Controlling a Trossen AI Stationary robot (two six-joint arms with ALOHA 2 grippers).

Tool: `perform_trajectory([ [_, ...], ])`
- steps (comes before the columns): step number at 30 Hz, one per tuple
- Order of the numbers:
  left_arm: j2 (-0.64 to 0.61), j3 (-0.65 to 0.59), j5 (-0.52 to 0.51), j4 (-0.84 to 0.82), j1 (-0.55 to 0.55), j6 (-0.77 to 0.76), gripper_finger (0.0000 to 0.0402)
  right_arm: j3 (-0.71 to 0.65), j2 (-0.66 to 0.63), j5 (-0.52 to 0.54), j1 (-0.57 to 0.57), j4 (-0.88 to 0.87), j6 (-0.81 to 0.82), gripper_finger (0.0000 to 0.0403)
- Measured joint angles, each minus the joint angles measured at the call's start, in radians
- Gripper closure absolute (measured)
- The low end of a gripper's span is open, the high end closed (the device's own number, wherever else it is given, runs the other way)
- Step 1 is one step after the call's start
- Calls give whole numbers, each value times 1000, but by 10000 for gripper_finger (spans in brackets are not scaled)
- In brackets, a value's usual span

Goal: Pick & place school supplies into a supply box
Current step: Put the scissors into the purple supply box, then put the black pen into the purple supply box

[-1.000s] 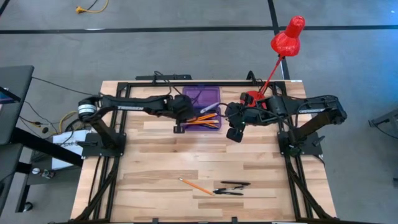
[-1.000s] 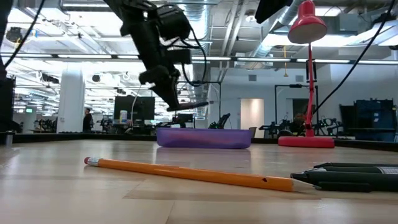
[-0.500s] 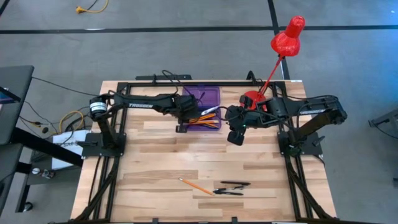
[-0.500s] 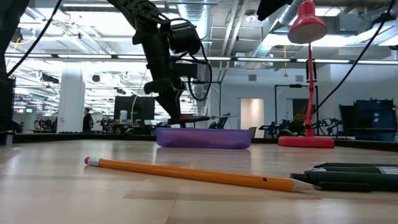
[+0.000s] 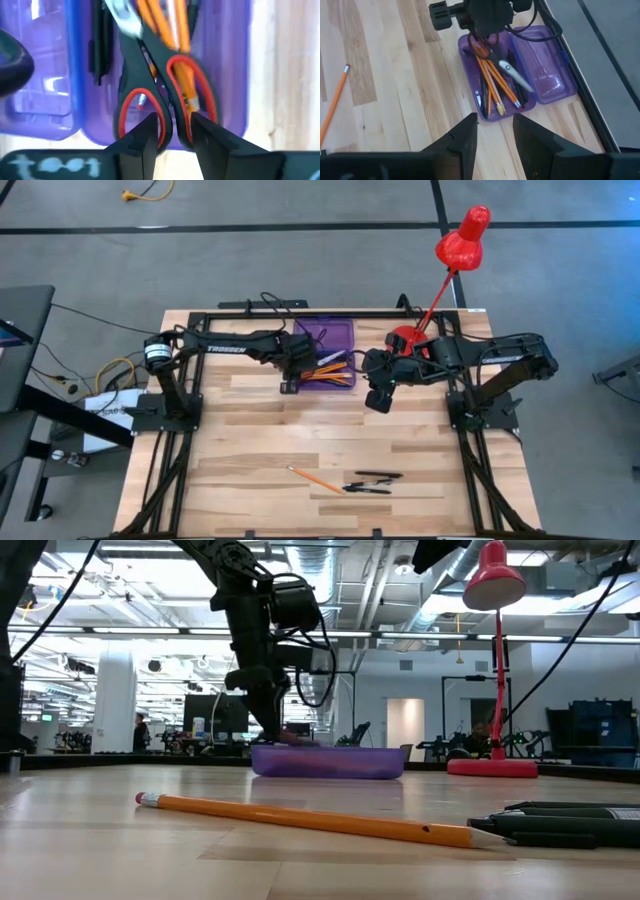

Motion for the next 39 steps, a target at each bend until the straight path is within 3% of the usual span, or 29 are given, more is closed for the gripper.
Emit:
perform_trajectory([
  [10,0,0,14,-6,0,-40,253,0,0,-23,4,0,8,283],
  [17,-112,-2,153,-111,-53,-130,253,-102,0,-152,59,21,2,283],
  [28,-394,-2,-44,-110,-290,-216,272,-474,0,-217,301,353,146,283],
  [33,-447,-2,-128,-116,-347,-277,274,-540,24,-212,432,529,238,283],
  [39,-457,-2,-132,-116,-385,-333,274,-542,159,-214,553,600,338,283],
])
